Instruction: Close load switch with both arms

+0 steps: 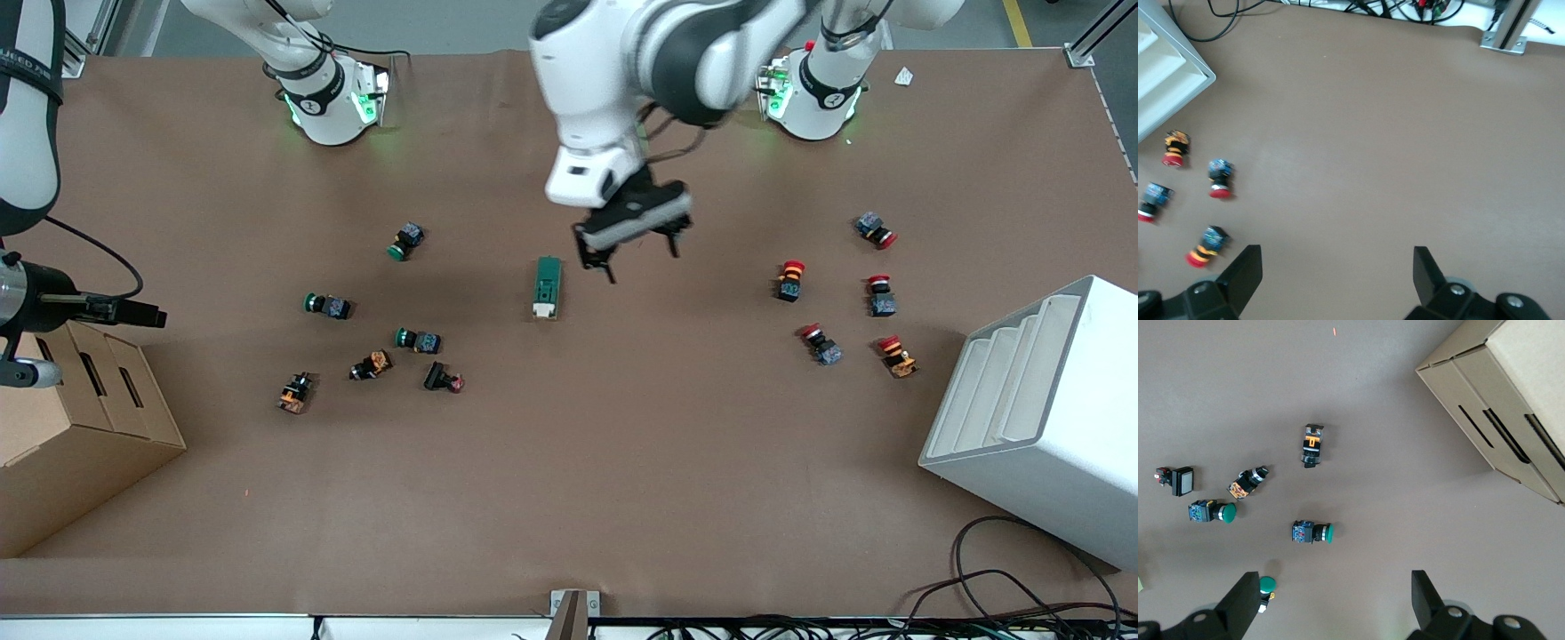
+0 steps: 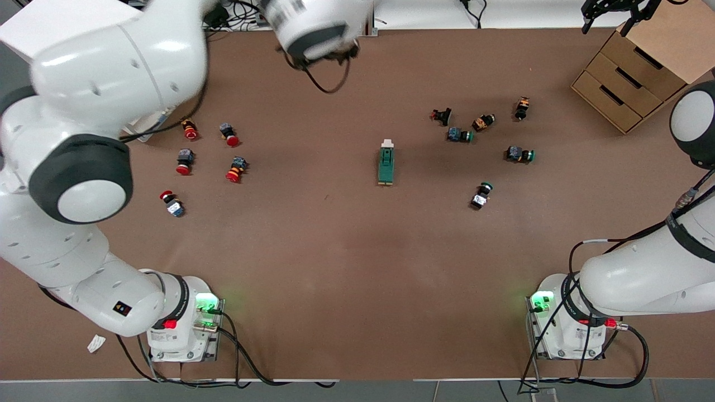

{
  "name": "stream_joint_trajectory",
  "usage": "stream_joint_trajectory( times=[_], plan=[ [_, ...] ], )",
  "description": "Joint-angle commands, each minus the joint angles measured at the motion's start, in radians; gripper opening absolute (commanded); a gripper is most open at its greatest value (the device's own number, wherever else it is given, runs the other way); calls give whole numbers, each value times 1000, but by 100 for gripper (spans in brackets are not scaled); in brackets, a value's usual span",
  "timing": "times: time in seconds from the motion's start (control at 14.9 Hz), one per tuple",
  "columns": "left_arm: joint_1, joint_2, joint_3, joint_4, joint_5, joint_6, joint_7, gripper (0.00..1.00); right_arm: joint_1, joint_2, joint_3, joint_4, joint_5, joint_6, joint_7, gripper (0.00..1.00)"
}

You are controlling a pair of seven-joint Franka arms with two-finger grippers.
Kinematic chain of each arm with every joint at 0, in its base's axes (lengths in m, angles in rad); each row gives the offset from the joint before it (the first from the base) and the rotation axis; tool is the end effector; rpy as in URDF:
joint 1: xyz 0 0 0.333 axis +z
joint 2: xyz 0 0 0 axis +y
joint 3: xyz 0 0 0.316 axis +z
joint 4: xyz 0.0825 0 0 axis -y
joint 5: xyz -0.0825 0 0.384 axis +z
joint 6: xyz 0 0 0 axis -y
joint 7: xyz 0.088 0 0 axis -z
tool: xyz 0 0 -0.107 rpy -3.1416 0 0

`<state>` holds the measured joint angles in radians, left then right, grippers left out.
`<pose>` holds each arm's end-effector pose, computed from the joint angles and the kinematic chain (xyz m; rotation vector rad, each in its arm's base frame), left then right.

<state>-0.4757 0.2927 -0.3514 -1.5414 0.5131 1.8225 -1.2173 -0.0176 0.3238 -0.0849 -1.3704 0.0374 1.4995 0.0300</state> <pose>0.4874 -0.4325 0.4998 -2.8712 -0.3999 -0.5052 0.6333 -0.0530 0.5195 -3.1032 0.2046 0.3012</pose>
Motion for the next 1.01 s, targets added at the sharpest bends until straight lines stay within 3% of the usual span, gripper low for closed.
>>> stream_joint_trajectory(
  times=[0.0, 0.13, 0.47, 0.8, 0.94],
  plan=[
    [152, -102, -5, -9, -157, -22, 297, 100, -5, -8, 17, 2, -14, -13, 1, 100],
    [253, -159, 12, -16, -262, -26, 523, 100, -4, -8, 20, 4, 1, -56, 5, 100],
    [295, -262, 219, -25, -500, -126, 821, 100, -8, -49, 21, -4, 4, -59, 1, 100],
    [403, -323, 239, -40, -510, -242, 1062, 100, -2, -155, 20, -90, -13, -51, -1, 100],
    [434, -377, 239, -92, -521, -267, 1111, 100, -2, -193, 24, -114, -13, -61, -1, 100]
  ],
)
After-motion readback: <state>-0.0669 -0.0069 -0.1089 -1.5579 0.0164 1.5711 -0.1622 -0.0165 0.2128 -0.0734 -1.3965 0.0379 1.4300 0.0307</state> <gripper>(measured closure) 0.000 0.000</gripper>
